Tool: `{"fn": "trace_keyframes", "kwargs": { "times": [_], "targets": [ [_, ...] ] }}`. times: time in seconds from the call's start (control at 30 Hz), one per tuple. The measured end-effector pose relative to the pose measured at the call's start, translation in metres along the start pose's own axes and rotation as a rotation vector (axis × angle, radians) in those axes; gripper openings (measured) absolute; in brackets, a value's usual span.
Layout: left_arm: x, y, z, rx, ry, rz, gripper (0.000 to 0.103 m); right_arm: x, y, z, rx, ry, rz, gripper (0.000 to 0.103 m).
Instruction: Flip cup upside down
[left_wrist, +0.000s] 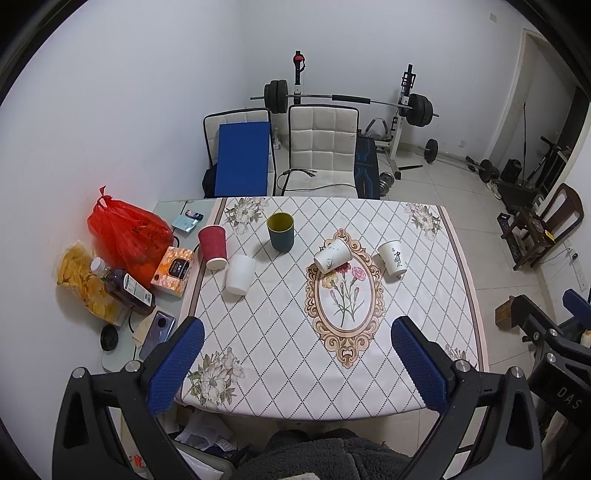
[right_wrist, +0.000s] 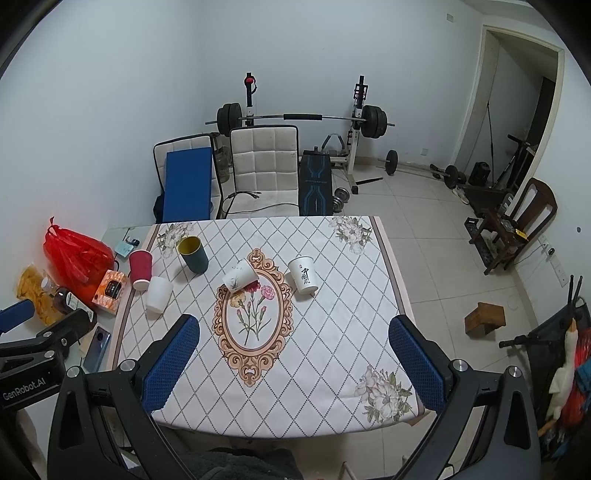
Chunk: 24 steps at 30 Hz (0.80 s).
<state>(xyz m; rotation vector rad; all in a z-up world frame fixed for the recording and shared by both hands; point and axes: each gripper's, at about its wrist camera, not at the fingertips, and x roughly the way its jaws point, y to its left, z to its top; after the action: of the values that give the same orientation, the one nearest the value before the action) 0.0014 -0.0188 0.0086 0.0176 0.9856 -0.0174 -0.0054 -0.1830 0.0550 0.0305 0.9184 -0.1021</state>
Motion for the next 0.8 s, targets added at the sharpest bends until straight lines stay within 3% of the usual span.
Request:
{"fn": "trace_keyframes", "kwargs": {
  "times": [0.53,0.67,0.8],
  "targets": [
    [0.006,0.006,0.006,0.007,0.004,0.004,0.103,0.007,-0.007,0.006,0.012,0.013,0.016,0.103],
    [0.024,0.005,0.006,-0.001,0.021,0.026,0.103,0.018,-0.010,-0.002,0.017,0.035,0.013,0.103],
    [0.061,-0.005,0.003,0.010,0.068,0.062,0.103,0.055,-0.018,-0.012,0.016,0.106,0.008,0.103]
  ]
}}
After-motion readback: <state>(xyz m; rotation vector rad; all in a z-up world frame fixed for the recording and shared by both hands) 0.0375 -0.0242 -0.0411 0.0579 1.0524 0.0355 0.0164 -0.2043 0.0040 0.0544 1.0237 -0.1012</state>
